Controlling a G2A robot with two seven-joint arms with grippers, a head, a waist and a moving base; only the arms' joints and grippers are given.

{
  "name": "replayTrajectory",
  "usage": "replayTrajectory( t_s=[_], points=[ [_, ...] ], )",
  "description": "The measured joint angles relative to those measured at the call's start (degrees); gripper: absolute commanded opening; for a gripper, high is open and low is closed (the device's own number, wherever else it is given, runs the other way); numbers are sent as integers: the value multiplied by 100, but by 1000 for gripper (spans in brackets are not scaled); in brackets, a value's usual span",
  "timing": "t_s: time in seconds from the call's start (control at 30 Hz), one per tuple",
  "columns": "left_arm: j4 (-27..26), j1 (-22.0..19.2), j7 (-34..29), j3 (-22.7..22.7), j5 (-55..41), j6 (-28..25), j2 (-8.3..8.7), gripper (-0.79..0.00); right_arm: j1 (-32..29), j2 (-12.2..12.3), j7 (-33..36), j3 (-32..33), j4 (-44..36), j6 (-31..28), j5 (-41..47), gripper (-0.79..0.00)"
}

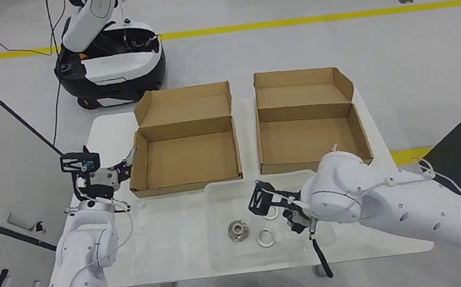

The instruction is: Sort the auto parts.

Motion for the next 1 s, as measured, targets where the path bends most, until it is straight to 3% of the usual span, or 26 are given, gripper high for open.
replayTrajectory(
  t_s=[0.37,0.6,0.8,1.0],
  points=[
    [0,0,0,0,0,0,0,0,1104,468,0,-67,-574,307,1308,-785],
    [0,0,0,0,0,0,0,0,1638,796,0,397,-663,461,2337,-785],
    [0,0,0,0,0,0,0,0,1480,1002,-216,1194,-488,372,3460,-785],
    [0,0,0,0,0,0,0,0,979,1237,-345,1771,-72,-31,3944,-785]
  ],
)
